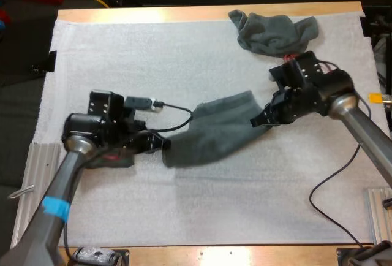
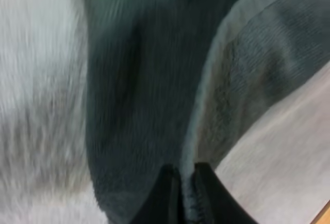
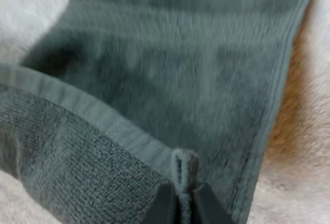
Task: Pick towel from pile, fold and stack
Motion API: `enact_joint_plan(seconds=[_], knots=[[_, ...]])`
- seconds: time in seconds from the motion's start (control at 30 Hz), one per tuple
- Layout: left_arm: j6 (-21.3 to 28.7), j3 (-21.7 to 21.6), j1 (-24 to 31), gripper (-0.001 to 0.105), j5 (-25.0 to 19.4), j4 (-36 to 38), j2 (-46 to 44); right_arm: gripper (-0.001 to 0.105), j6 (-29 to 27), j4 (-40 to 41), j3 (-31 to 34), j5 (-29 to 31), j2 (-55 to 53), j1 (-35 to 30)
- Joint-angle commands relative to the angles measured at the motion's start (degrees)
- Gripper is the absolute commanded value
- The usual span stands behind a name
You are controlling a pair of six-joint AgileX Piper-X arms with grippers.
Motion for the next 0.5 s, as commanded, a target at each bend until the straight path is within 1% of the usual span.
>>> enact_joint_plan(seconds=[0.0,0.13,0.23,0.33,0.47], knots=[[0.3,-2.1,-0.2,0.000,-0.1,0.9,-1.3,0.001,0.3,0.4,0.1,0.7,-1.5,0.1],[0.3,-10.5,-0.2,0.000,-0.1,4.9,-2.0,0.001,0.7,0.4,0.1,0.8,-5.7,0.1],[0.3,-15.5,-0.2,0.000,-0.1,8.1,-2.0,0.001,1.4,0.4,0.1,0.8,-8.8,0.1],[0.3,-19.1,-0.2,0.000,-0.1,10.6,-2.0,0.001,1.5,0.4,0.1,0.9,-11.8,0.1],[0.3,-22.0,-0.5,0.000,-0.4,13.2,-2.9,0.001,2.1,0.4,0.1,2.1,-15.6,0.1]])
